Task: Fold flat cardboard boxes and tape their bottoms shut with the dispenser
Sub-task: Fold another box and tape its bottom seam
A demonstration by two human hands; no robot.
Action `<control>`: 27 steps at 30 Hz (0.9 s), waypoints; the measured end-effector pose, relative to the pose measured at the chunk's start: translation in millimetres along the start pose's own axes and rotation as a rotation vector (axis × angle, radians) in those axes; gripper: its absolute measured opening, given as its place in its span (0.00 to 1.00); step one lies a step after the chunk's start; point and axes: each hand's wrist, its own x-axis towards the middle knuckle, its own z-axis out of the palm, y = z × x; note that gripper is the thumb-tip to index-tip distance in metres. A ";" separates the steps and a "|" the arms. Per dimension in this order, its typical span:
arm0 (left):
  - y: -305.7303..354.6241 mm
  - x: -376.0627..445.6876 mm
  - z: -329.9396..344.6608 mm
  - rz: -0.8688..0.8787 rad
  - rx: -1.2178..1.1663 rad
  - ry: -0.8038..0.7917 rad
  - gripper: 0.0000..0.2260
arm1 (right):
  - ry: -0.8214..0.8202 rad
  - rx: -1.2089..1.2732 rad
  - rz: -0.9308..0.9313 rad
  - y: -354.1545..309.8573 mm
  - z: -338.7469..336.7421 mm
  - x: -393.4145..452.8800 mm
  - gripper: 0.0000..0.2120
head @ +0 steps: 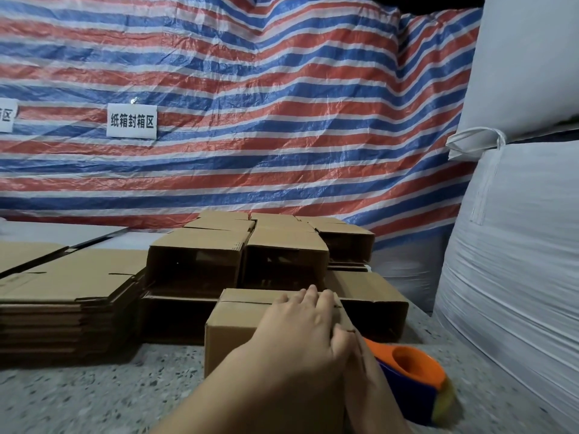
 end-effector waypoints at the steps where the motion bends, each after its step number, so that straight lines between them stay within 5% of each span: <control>1: -1.0 -0.8 -2.4 0.001 -0.058 0.002 0.32 | 0.009 -0.026 0.002 -7.8 4.8 -0.1 0.20; 4: -11.5 -1.8 -15.9 -0.022 -0.316 0.085 0.28 | -0.008 -0.045 -0.027 -18.1 3.7 -4.5 0.29; 8: -42.3 -23.0 -29.2 -0.062 -0.307 0.371 0.26 | -0.016 -0.165 0.020 -7.4 -6.3 -4.1 0.44; 13: -82.0 -64.3 -4.2 -0.359 -0.540 0.694 0.29 | -0.095 -0.182 -0.070 -3.5 -10.5 -3.7 0.38; 16: -81.7 -83.0 22.2 -0.394 -0.770 0.645 0.23 | -0.110 -0.096 -0.153 1.6 -5.1 -1.5 0.28; 21: -79.1 -76.0 13.6 -0.518 -1.050 0.589 0.09 | 0.063 -0.068 -0.157 -20.6 1.5 7.2 0.26; 24: -84.1 -65.1 -8.8 -0.652 -1.071 0.494 0.08 | 0.080 -0.218 0.017 -38.4 -4.3 27.8 0.33; 27: -86.6 -59.2 -9.0 -0.814 -1.033 0.297 0.13 | -0.022 -0.294 0.319 -34.3 -8.5 49.8 0.28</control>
